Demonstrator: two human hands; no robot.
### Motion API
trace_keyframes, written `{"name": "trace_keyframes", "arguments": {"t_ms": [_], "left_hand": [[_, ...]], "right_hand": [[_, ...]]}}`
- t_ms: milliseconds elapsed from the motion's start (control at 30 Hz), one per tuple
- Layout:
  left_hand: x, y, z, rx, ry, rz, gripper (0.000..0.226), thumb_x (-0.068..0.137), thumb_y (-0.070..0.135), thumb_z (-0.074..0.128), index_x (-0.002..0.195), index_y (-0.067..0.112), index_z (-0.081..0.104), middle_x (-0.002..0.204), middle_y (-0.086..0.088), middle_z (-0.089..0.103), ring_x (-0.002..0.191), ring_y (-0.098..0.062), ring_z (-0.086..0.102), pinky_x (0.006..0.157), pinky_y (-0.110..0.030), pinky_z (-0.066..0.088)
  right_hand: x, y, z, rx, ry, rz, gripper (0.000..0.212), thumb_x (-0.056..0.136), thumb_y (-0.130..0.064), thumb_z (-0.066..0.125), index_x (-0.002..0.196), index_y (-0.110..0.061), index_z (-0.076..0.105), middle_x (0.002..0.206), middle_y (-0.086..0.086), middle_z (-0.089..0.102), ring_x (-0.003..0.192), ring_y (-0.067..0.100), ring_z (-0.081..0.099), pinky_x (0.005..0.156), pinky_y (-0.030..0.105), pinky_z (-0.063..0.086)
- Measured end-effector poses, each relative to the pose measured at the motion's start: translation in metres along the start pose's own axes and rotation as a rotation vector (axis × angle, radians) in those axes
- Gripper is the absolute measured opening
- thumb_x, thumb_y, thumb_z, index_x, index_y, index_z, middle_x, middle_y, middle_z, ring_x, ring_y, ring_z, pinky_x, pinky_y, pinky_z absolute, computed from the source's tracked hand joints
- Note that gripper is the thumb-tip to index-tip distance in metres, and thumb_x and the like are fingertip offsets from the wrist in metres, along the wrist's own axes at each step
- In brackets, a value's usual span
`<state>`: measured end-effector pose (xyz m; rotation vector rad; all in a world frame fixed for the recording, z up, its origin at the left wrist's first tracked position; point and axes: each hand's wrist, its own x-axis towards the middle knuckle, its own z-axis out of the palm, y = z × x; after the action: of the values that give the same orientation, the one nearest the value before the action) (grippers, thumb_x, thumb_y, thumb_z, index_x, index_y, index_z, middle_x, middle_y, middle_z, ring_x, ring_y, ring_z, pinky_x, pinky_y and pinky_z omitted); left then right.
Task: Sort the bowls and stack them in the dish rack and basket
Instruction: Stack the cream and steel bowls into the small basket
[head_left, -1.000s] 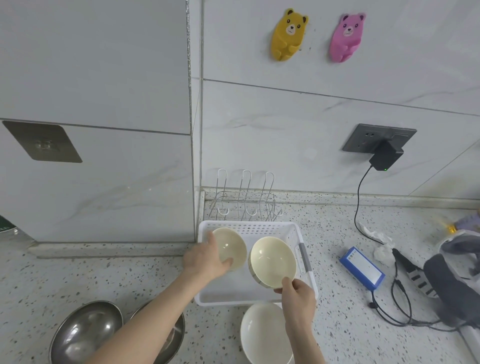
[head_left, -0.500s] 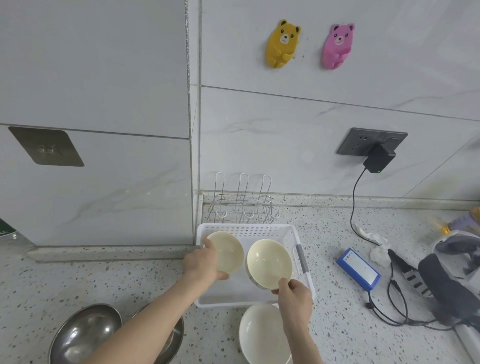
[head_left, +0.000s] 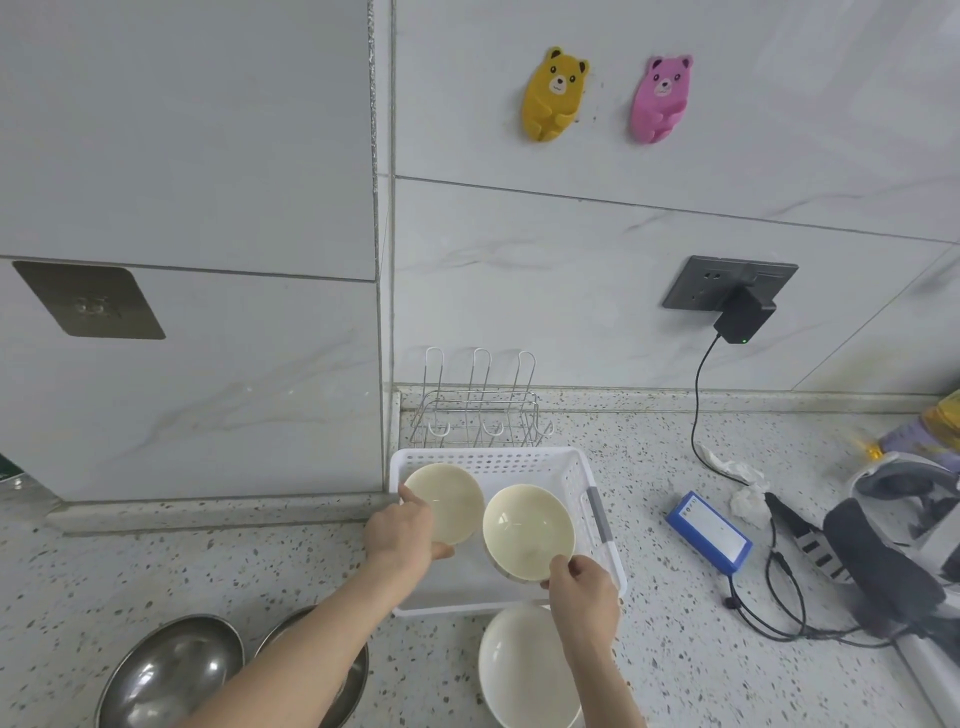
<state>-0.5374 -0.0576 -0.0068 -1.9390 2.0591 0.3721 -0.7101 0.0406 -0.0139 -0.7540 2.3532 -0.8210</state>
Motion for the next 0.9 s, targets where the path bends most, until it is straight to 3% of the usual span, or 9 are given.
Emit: {"name": "trace_keyframes", "arguments": {"t_ms": [100, 267, 633, 767, 900], "left_hand": [[0.001, 0.000, 0.000, -0.011, 0.023, -0.002, 0.116, 0.077, 0.067, 0.065, 0.150, -0.007, 0.015, 0.123, -0.010, 0.063, 0.108, -0.024, 0.065, 0.073, -0.032, 0.050], [0.000, 0.001, 0.004, -0.006, 0.045, 0.000, 0.119, 0.075, 0.075, 0.059, 0.152, -0.004, 0.012, 0.112, -0.008, 0.069, 0.098, -0.024, 0.069, 0.059, -0.031, 0.043], [-0.003, -0.006, 0.010, -0.052, 0.097, 0.058, 0.099, 0.083, 0.067, 0.057, 0.152, 0.008, 0.017, 0.116, -0.008, 0.066, 0.097, -0.022, 0.067, 0.059, -0.030, 0.044], [-0.006, -0.020, 0.010, -0.299, 0.144, 0.137, 0.072, 0.087, 0.068, 0.049, 0.137, 0.018, 0.037, 0.104, 0.000, 0.064, 0.082, -0.017, 0.063, 0.054, -0.026, 0.041], [-0.013, -0.046, 0.017, -0.681, 0.235, 0.044, 0.047, 0.096, 0.057, 0.039, 0.125, 0.024, 0.054, 0.092, 0.012, 0.065, 0.076, -0.007, 0.064, 0.058, -0.026, 0.049]], "right_hand": [[0.000, 0.000, 0.000, 0.024, -0.001, 0.011, 0.028, 0.088, -0.019, 0.048, 0.067, -0.007, 0.062, 0.059, -0.007, 0.069, 0.063, 0.015, 0.058, 0.053, 0.025, 0.036], [0.000, -0.001, -0.001, 0.040, -0.015, 0.033, 0.027, 0.086, -0.020, 0.049, 0.066, -0.008, 0.063, 0.059, -0.009, 0.070, 0.066, 0.015, 0.060, 0.055, 0.026, 0.038], [0.000, -0.006, -0.009, 0.123, -0.096, 0.058, 0.027, 0.087, -0.019, 0.050, 0.069, -0.010, 0.069, 0.059, -0.009, 0.071, 0.067, 0.012, 0.058, 0.058, 0.027, 0.039], [0.003, -0.011, -0.017, 0.210, -0.146, 0.101, 0.028, 0.088, -0.011, 0.051, 0.071, -0.002, 0.071, 0.060, -0.002, 0.073, 0.073, 0.015, 0.057, 0.062, 0.029, 0.039], [0.002, -0.022, -0.018, 0.209, -0.124, 0.067, 0.030, 0.087, -0.010, 0.049, 0.067, -0.003, 0.072, 0.056, -0.002, 0.072, 0.074, 0.019, 0.059, 0.062, 0.029, 0.041]]}}
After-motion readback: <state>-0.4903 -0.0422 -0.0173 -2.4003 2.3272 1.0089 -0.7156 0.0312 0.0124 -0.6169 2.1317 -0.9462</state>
